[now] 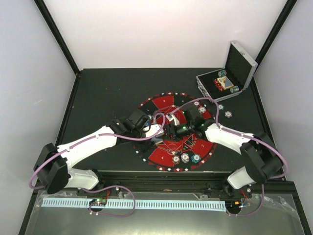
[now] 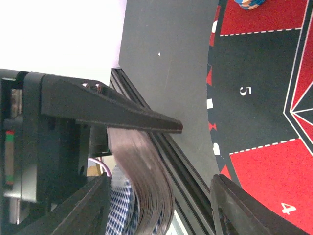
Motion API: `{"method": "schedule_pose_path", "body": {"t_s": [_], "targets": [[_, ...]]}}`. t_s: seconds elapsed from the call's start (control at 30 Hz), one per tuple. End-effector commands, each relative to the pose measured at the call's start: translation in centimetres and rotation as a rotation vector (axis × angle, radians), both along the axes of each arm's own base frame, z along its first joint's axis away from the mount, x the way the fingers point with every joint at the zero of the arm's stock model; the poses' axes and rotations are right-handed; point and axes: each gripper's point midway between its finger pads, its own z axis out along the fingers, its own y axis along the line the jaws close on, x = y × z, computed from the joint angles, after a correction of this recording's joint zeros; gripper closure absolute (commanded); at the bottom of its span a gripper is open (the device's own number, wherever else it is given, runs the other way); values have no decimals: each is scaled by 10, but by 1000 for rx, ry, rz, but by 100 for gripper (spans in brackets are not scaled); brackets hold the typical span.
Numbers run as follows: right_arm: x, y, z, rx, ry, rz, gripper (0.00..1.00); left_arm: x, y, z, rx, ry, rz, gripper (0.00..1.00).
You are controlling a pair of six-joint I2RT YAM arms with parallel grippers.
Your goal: Distribute texas hold em gaming equipment
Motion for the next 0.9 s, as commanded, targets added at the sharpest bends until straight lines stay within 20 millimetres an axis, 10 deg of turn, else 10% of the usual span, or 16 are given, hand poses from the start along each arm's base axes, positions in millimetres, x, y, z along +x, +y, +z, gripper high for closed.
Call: {"method": "schedule_pose_path", "body": {"t_s": [0.0, 0.4, 0.87], "targets": [[0, 14, 6, 24, -23, 47, 43, -1, -5, 12, -40, -18, -34, 60], [14, -1, -24, -134, -13, -31, 50, -2, -4, 12, -37, -24, -39, 61], [21, -11, -12, -111, -31, -43, 54, 0, -3, 10, -23, -30, -37, 61]]}}
